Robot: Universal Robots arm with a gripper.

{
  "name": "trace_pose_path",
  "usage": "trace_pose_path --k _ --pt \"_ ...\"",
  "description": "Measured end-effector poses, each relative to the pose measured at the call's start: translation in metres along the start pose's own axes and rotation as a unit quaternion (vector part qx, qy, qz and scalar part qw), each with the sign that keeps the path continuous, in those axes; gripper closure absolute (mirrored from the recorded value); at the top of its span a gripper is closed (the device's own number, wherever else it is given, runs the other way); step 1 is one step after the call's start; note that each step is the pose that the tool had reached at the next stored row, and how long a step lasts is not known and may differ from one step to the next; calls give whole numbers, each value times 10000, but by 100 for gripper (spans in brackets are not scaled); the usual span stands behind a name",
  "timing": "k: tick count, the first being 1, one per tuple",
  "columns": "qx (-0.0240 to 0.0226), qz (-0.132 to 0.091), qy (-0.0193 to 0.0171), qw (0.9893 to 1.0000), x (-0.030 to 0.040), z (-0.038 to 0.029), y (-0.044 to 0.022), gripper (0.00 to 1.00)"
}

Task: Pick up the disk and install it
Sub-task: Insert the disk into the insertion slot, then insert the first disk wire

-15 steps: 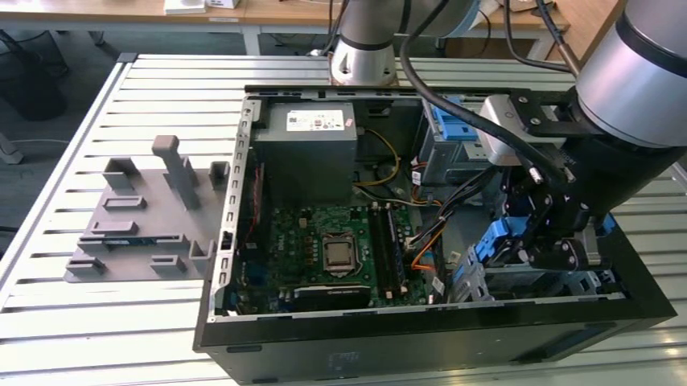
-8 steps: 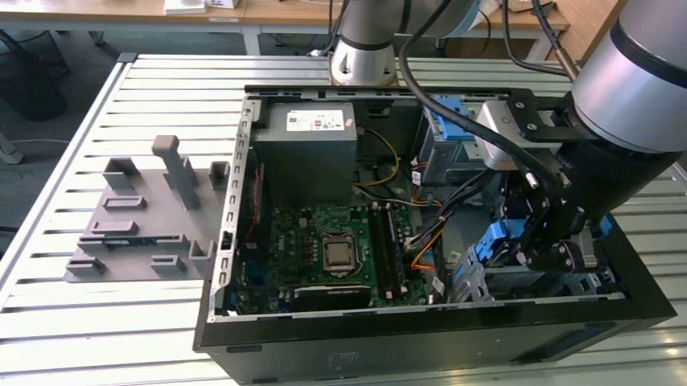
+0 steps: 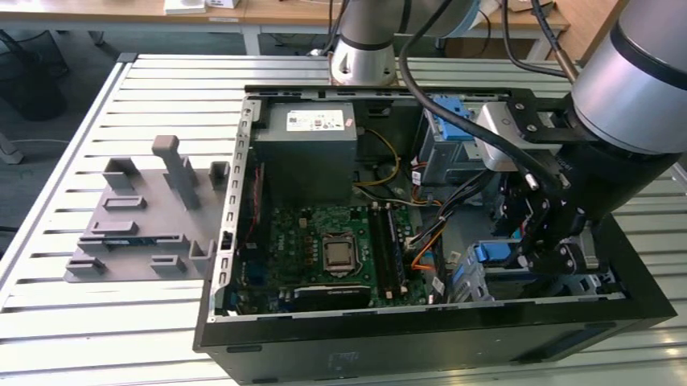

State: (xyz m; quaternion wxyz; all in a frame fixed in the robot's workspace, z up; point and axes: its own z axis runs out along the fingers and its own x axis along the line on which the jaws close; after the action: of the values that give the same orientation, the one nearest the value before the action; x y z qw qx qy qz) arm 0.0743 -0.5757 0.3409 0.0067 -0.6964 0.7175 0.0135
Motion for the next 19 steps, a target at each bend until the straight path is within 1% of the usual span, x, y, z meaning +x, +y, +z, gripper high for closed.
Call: trace_pose_path --k 3,5,6,8,9,10,11,19 --pt "0 0 0 10000 0 0 0 58" --pt "0 0 0 10000 0 1 0 70" --pt "0 0 0 10000 0 1 0 70" --pt "0 0 0 10000 0 1 0 82" --pt "0 0 0 10000 0 2 0 82" --pt "0 0 0 10000 0 1 0 87" --pt "0 0 0 10000 0 2 0 89" --pt "0 0 0 10000 0 7 0 89"
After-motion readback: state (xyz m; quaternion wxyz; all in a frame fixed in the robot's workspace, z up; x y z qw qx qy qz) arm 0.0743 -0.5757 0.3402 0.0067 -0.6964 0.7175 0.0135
